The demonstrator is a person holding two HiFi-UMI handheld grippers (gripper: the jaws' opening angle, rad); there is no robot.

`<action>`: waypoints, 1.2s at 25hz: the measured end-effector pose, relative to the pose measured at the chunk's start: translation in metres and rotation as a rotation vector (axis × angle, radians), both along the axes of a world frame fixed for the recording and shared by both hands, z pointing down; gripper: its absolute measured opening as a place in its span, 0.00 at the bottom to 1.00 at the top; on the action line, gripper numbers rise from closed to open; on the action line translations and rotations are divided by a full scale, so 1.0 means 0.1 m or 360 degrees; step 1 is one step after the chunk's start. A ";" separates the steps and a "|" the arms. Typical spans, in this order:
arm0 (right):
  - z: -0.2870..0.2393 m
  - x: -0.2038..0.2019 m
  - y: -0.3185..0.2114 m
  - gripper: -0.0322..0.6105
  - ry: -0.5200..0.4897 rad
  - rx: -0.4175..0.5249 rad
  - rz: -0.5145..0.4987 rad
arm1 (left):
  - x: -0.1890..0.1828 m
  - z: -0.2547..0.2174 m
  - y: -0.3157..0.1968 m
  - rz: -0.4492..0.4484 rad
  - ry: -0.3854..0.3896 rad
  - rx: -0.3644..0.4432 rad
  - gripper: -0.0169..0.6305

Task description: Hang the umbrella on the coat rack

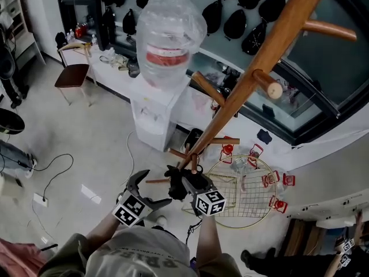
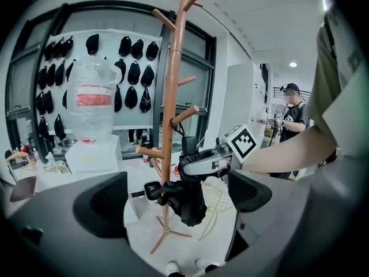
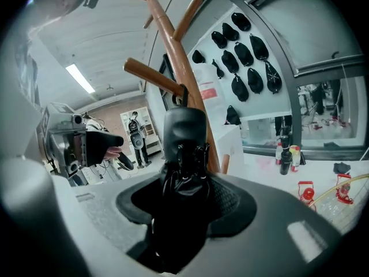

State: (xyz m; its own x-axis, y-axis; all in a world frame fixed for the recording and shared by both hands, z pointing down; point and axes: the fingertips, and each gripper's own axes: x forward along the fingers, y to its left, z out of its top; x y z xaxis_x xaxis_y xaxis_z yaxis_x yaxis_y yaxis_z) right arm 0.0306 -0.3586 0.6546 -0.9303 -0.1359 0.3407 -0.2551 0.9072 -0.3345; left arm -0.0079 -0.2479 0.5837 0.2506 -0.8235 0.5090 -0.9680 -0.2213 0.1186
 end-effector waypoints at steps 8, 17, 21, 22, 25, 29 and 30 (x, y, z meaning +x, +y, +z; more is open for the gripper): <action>0.23 -0.20 -0.07 0.37 0.0052 0.0045 0.0038 | -0.06 -0.24 0.00 -0.0115 0.0006 0.0116 0.83; 0.51 -0.25 -0.15 0.38 0.0155 0.0115 0.0176 | -0.08 -0.47 0.00 -0.0215 -0.0043 0.0239 0.83; 0.60 -0.26 -0.18 0.39 0.0232 0.0102 0.0214 | -0.10 -0.49 0.04 -0.0252 -0.0069 0.0242 0.83; 0.63 -0.27 -0.20 0.40 0.0252 0.0098 0.0225 | -0.11 -0.49 0.05 -0.0263 -0.0070 0.0243 0.83; 0.66 -0.29 -0.23 0.42 0.0290 0.0063 0.0249 | -0.12 -0.49 0.06 -0.0289 -0.0073 0.0250 0.83; 0.59 -0.26 -0.25 0.60 0.0232 0.0007 0.0297 | -0.10 -0.51 0.10 -0.0315 -0.0075 0.0266 0.83; 0.56 -0.24 -0.24 0.60 0.0213 0.0012 0.0297 | -0.09 -0.51 0.10 -0.0320 -0.0075 0.0271 0.83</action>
State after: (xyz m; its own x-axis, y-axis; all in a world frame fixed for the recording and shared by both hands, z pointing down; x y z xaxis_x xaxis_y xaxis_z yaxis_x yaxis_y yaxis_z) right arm 0.0066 -0.3827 0.7107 -0.8353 -0.3044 0.4578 -0.4604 0.8425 -0.2798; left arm -0.0168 -0.2378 0.5327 0.0527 -0.9291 0.3661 -0.9981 -0.0370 0.0497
